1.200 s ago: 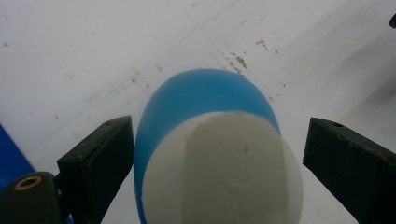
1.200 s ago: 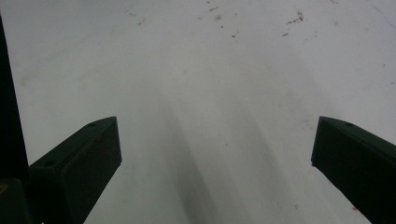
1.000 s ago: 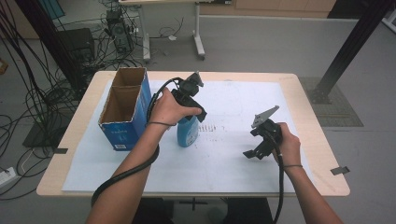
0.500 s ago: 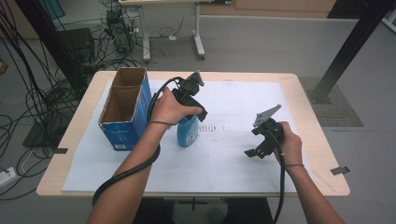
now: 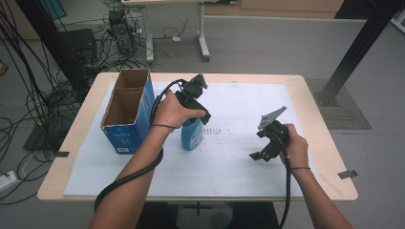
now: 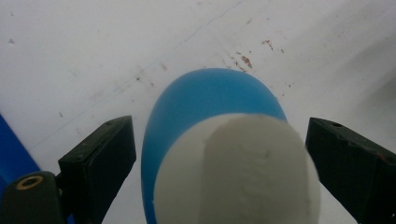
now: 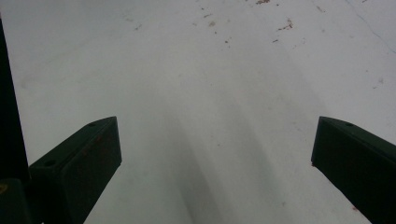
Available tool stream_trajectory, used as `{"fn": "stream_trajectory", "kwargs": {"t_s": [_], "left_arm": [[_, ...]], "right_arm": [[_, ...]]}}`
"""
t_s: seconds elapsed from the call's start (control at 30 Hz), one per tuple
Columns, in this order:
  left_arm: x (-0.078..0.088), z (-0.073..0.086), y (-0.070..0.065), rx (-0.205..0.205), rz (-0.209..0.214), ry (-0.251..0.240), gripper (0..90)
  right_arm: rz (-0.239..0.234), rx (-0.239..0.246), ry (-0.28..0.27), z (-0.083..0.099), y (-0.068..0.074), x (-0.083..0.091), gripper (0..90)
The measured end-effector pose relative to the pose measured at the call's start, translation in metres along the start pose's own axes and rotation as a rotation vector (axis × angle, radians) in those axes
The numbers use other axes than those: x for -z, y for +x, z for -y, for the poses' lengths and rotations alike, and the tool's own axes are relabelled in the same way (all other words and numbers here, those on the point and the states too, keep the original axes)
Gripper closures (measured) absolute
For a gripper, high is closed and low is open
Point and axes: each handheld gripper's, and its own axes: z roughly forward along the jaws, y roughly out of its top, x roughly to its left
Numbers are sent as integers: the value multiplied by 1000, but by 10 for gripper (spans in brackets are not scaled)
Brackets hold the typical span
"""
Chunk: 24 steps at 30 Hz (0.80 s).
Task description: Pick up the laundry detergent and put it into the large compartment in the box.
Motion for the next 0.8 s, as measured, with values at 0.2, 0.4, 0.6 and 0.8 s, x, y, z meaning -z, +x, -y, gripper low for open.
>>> {"fn": "stream_trajectory", "kwargs": {"t_s": [0.2, 0.4, 0.6, 0.8], "left_arm": [[1, 0, 1, 8, -2, 1, 166], [1, -1, 1, 5, -3, 10, 238], [2, -1, 1, 16, -1, 14, 297], [3, -1, 2, 20, 1, 9, 368]], "right_arm": [[0, -3, -2, 1, 0, 0, 14], [-1, -4, -2, 2, -1, 0, 14], [-1, -4, -7, 3, -2, 0, 14], [-4, -8, -5, 3, -2, -1, 14]]}}
